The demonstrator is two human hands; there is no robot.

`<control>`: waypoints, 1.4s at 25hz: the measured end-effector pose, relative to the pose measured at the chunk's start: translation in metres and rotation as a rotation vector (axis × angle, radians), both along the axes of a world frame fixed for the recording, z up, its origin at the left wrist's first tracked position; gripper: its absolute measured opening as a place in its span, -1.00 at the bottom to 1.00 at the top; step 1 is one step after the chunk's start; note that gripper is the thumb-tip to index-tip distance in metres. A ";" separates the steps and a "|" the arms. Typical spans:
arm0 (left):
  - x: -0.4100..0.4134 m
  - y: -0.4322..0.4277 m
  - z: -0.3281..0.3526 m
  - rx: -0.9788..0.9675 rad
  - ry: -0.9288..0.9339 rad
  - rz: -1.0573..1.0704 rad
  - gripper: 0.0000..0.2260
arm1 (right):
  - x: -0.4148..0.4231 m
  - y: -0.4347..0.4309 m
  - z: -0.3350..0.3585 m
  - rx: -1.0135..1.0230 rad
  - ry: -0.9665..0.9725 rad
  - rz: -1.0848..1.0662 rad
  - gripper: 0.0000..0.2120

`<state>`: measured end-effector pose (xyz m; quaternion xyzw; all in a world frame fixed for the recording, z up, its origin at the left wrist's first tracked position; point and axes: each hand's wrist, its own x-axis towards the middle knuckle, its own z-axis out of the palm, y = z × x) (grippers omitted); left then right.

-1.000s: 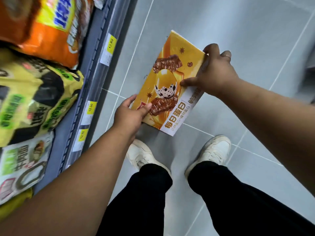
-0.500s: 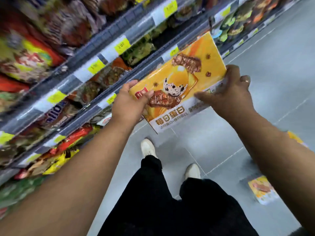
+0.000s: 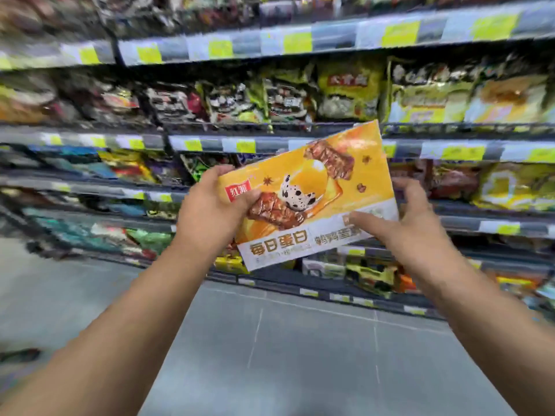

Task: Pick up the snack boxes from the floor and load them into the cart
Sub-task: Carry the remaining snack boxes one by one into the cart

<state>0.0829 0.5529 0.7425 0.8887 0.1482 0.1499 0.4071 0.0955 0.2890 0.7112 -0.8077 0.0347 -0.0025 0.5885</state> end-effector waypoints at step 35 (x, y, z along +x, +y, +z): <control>-0.464 0.833 0.098 0.342 -0.085 1.364 -0.52 | -0.220 1.063 0.117 0.106 -0.267 1.410 -0.48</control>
